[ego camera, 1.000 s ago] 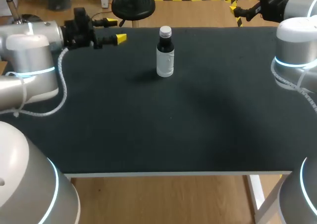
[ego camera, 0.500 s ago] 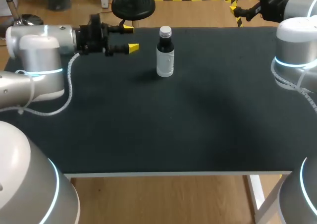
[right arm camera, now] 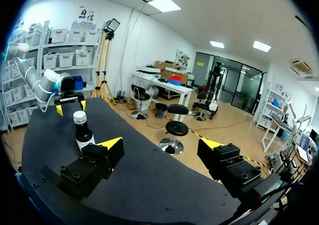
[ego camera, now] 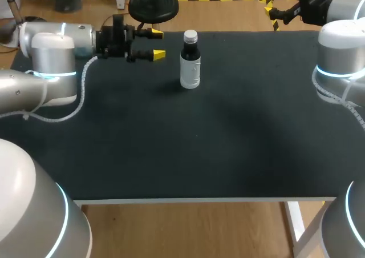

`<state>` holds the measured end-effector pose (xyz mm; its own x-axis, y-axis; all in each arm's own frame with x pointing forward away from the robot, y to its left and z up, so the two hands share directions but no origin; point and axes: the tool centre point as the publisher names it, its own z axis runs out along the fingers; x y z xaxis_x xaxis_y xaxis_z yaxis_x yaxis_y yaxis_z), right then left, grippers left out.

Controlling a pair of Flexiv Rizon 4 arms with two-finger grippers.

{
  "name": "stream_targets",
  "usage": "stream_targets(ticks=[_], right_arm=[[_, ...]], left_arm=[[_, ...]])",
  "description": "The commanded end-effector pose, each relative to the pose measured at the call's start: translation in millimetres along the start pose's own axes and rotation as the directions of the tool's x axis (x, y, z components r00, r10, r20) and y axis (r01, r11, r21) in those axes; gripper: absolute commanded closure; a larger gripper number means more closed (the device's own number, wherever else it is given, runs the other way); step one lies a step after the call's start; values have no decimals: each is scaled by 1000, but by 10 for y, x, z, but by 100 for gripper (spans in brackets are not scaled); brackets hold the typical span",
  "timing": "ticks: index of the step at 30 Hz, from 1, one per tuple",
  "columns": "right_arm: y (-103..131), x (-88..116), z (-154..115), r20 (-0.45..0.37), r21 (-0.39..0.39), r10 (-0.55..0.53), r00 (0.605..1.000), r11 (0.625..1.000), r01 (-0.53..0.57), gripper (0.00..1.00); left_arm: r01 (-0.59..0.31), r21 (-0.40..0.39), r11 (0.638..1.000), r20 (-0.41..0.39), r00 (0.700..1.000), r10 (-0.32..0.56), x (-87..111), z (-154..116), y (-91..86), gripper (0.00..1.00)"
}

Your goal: Unscrew the bottle cap

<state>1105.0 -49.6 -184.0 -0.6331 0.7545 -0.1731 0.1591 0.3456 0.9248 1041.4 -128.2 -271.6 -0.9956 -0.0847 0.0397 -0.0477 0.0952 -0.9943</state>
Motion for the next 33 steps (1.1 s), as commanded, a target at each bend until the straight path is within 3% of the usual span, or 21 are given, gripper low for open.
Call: stream_targets(ticks=[1, 33], right_arm=[[1, -1, -2, 0, 1, 0, 1000, 1000, 0, 0], [1, -1, -2, 0, 1, 0, 1000, 1000, 0, 0]], left_arm=[[1, 7, 1000, -85, 996, 0, -104, 101, 50, 0], [-11, 4, 1000, -240, 971, 12, -112, 684, 60, 0]])
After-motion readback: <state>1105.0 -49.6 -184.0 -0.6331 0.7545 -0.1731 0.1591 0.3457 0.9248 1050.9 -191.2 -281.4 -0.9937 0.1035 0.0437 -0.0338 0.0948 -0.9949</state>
